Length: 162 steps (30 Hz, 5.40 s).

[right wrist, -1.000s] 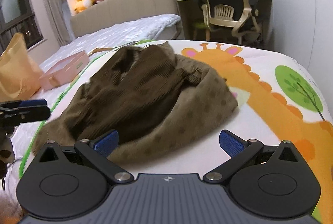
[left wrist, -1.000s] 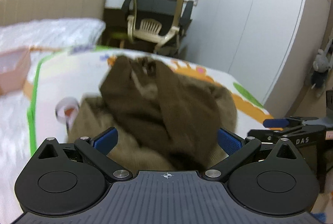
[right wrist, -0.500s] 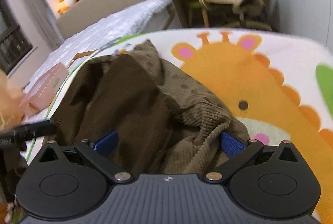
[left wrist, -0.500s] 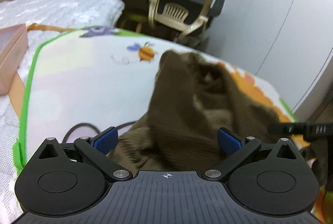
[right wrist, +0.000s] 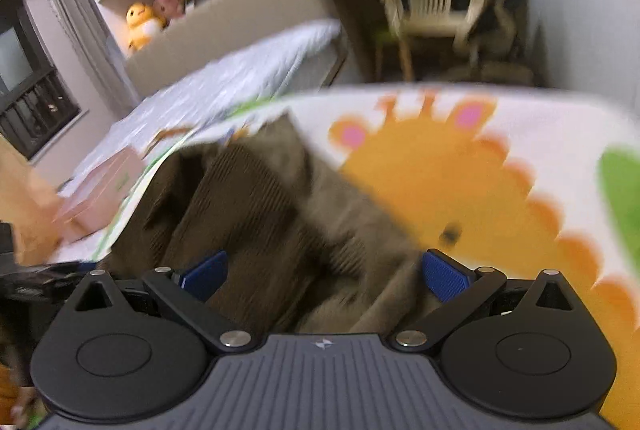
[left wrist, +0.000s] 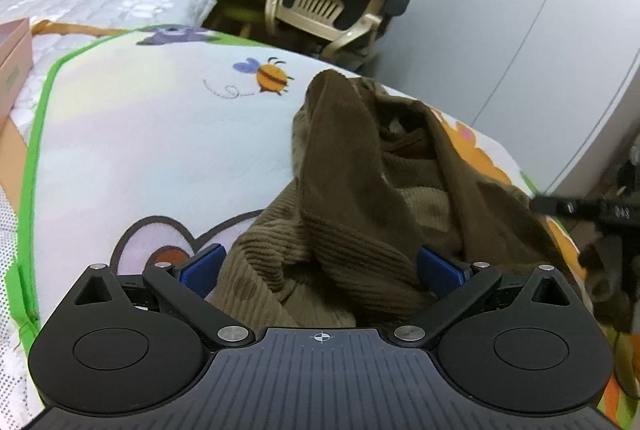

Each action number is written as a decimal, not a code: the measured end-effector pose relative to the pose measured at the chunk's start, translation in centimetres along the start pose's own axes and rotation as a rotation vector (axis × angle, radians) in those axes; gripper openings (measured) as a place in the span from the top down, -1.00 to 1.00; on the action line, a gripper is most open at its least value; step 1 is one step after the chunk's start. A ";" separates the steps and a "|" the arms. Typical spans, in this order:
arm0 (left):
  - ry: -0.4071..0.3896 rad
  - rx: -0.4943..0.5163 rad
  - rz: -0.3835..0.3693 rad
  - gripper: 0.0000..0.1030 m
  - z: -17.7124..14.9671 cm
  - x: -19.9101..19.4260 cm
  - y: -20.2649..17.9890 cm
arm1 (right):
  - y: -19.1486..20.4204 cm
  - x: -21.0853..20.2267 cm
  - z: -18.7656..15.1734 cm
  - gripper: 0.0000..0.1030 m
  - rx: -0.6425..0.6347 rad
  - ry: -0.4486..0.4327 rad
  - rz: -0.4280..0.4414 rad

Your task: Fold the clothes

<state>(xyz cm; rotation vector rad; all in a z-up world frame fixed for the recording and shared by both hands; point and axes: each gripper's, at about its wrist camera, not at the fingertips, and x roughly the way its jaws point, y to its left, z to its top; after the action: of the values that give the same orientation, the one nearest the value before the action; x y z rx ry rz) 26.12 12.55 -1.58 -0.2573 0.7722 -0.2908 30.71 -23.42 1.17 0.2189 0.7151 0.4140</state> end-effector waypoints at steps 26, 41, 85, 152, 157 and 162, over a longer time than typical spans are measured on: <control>-0.058 0.138 -0.090 -0.76 -6.8 -10.5 -10.8 | 5.7 -17.2 -13.3 -0.22 -0.462 0.010 0.016; -0.039 0.066 -0.042 -0.83 -6.2 -8.7 -11.2 | 5.5 -17.9 -8.7 0.48 -0.450 -0.133 0.051; -0.156 0.013 0.122 -0.07 2.2 -7.4 -3.1 | 3.3 -3.5 -1.5 -0.57 -0.185 -0.034 -0.035; 0.013 -0.208 -0.136 -0.80 4.8 7.9 -4.1 | -1.9 7.4 6.7 -0.70 0.292 -0.071 0.032; -0.024 0.042 -0.017 -0.84 2.7 2.9 -6.0 | -2.1 5.1 4.4 -0.71 0.189 0.035 0.038; -0.024 0.278 -0.014 -0.89 -1.8 -3.0 -8.9 | -0.3 -5.9 -0.3 -0.83 -0.129 -0.047 -0.065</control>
<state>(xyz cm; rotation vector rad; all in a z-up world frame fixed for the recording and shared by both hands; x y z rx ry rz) 21.31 5.16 2.05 -0.0039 0.6968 -0.4037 26.61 -26.22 4.31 0.0837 0.6450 0.3906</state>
